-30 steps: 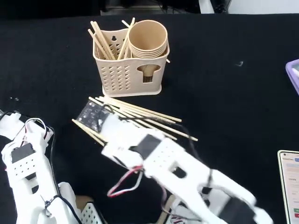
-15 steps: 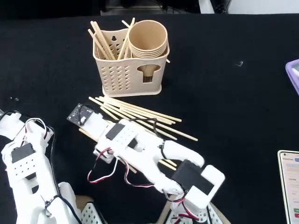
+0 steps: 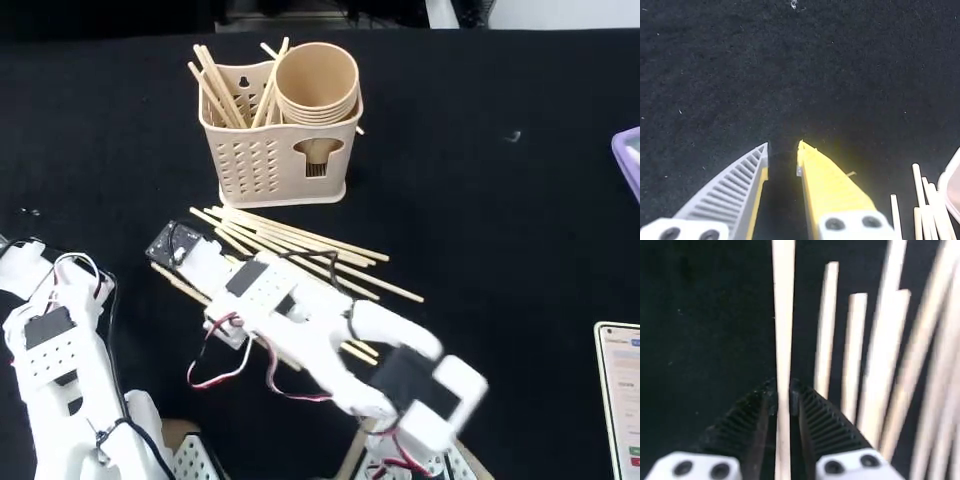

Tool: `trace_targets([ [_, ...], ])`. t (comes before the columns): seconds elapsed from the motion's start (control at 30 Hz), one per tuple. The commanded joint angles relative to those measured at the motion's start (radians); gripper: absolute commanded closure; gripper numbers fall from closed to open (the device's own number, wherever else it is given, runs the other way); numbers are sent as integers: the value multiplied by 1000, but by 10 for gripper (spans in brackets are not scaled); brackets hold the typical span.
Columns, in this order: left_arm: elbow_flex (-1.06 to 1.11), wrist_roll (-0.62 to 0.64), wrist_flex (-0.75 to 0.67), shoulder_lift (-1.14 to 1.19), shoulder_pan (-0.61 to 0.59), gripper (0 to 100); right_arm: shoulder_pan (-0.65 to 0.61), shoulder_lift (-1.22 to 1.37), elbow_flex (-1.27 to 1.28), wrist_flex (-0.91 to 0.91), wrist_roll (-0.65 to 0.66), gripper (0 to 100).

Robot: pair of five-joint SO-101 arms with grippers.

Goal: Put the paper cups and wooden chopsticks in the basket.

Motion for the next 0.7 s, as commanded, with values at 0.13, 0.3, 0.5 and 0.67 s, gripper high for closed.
trace_targets([
  [0.13, -33, 6, -20, -26, -2, 891, 86, -618, 97, 129, 3, 988],
  [0.3, -30, 6, -20, -26, -2, 891, 180, -828, 45, 152, 92, 988],
  [0.5, -27, 6, -20, -26, 1, 891, 330, -857, -156, -77, 92, 987],
  [0.67, -15, 5, -20, -25, 33, 891, 370, -736, -226, -446, 91, 988],
])
